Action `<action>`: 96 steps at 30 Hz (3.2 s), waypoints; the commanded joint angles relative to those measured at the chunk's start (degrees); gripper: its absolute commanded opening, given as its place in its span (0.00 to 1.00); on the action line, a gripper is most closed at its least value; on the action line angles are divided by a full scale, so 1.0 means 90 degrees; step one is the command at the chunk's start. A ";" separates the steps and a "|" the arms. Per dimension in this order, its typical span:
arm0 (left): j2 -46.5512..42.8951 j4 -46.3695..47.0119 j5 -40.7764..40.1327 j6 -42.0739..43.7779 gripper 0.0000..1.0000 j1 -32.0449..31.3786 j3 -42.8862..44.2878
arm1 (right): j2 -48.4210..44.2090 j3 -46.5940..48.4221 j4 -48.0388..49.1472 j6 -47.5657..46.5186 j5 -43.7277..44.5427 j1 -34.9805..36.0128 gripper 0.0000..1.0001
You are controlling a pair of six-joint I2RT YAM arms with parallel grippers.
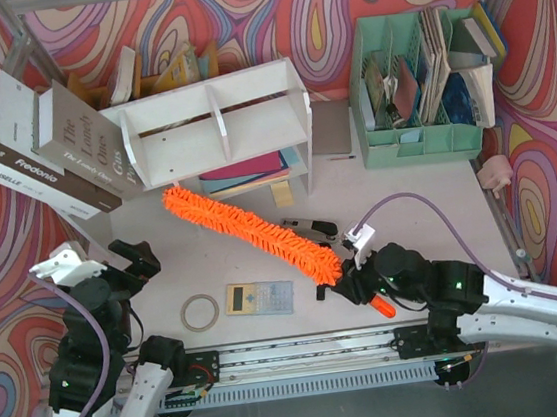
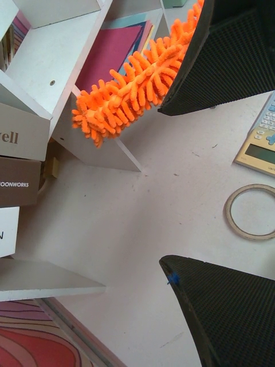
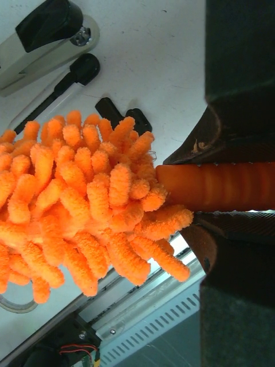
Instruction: Dust the bookshelf with a duster
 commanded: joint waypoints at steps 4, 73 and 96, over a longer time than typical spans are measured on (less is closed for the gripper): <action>0.0089 -0.0068 -0.0117 0.0061 0.99 0.0034 -0.0022 | -0.0249 0.0655 -0.0896 0.0687 0.0439 -0.0063 0.00; 0.0069 -0.0139 -0.0170 -0.0017 0.99 0.0038 -0.0021 | 0.0816 -0.0434 0.3205 0.1639 -0.0306 -0.0020 0.00; 0.0099 -0.0129 -0.0121 -0.0002 0.99 0.0038 -0.0029 | -0.0083 -0.0771 0.2462 0.2107 0.1050 0.0262 0.00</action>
